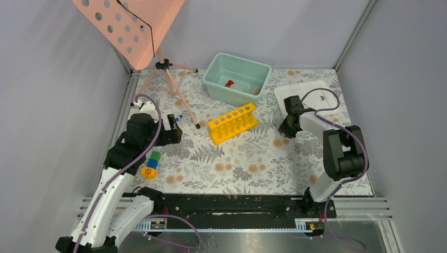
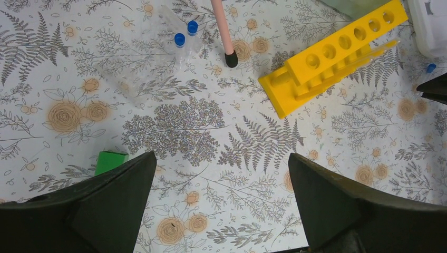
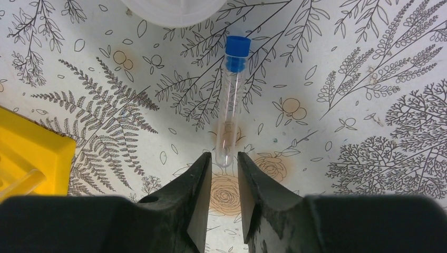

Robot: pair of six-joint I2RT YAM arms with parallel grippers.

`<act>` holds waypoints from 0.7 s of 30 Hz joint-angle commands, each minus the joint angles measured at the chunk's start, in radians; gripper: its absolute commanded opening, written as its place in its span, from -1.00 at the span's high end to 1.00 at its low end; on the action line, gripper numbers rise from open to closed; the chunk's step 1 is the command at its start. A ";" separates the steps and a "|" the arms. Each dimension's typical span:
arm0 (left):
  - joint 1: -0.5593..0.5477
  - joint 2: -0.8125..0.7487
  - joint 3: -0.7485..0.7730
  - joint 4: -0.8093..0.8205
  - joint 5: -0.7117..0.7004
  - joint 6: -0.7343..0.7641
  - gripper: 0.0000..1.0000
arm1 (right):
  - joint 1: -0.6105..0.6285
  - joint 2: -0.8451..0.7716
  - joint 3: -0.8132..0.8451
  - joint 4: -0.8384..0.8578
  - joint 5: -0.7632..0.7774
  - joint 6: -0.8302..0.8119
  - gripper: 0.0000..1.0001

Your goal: Organize the chemistry lab equipment

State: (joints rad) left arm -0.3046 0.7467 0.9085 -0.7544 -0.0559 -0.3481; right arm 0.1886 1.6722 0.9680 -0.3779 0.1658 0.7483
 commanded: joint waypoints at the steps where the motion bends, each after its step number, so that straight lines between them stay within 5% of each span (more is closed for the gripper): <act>1: -0.001 -0.018 0.032 0.032 -0.022 -0.006 -0.98 | -0.004 -0.007 0.021 -0.018 0.015 0.003 0.43; 5: -0.001 -0.021 0.030 0.032 -0.022 -0.007 -0.98 | -0.003 -0.012 0.012 0.000 0.028 0.005 0.53; 10: -0.002 -0.023 0.030 0.033 -0.021 -0.008 -0.98 | -0.002 0.004 0.034 -0.021 0.030 0.009 0.32; 21: -0.001 -0.031 0.032 0.035 -0.024 -0.007 -0.98 | -0.002 0.013 0.046 -0.058 0.017 0.084 0.33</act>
State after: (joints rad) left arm -0.3046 0.7368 0.9085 -0.7544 -0.0578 -0.3485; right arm 0.1886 1.6722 0.9680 -0.4011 0.1654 0.7887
